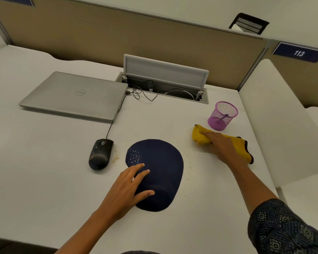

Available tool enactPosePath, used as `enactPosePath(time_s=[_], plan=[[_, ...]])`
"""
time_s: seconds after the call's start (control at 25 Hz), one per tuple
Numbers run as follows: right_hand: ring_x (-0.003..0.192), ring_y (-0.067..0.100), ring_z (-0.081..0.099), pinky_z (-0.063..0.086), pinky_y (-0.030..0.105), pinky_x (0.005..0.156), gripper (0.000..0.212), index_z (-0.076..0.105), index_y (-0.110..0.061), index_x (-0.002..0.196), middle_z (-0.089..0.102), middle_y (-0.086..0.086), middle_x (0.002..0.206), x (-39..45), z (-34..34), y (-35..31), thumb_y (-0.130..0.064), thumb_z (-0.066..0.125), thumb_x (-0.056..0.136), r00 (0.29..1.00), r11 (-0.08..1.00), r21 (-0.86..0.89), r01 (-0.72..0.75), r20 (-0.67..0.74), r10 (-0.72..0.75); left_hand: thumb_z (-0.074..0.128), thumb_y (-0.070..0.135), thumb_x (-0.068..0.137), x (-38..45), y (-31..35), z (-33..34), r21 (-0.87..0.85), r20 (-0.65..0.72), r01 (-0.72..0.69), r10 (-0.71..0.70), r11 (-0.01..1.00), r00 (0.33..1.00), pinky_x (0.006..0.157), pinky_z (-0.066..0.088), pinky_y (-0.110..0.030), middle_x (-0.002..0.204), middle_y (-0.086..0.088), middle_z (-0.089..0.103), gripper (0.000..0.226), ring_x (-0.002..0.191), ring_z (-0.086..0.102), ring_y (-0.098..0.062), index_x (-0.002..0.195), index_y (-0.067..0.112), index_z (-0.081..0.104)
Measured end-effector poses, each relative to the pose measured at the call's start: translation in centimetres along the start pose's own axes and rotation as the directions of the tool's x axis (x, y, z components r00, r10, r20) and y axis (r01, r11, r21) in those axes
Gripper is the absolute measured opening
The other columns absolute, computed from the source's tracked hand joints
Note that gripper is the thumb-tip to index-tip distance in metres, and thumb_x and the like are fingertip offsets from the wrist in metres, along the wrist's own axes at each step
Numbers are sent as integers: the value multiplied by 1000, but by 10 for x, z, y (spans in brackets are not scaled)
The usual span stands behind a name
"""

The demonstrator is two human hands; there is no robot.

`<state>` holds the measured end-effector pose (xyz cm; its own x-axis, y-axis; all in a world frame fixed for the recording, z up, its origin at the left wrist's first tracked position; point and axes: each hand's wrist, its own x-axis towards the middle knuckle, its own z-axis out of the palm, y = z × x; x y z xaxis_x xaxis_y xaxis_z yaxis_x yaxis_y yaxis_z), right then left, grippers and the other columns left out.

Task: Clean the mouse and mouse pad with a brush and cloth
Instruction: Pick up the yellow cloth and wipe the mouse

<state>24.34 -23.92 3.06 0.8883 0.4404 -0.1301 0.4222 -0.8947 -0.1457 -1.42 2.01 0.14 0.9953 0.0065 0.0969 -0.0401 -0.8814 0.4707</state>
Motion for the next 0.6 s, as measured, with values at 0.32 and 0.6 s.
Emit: enactPosePath(time_s=[0.32,0.6], plan=[[102,43,55,49,49,82,43,52,-9,131,58,24,118,-1,-19,5,-1,51,88,890,991,126,-34,-448,88,33,61,88,-18,-26,-30,30,-232,128,-118,991,966,84,50,-43,127,-17,54,67,106,58,-32,123,9,55],[80,41,59,52,42,61,28,60,-3,112,64,25,97,14,-64,-42,-23,54,92,723,958,-270,99,-642,-255,73,40,71,-22,-71,-33,-316,-382,424,-523,849,762,100,35,-46,136,-14,41,79,120,42,-31,136,11,38]])
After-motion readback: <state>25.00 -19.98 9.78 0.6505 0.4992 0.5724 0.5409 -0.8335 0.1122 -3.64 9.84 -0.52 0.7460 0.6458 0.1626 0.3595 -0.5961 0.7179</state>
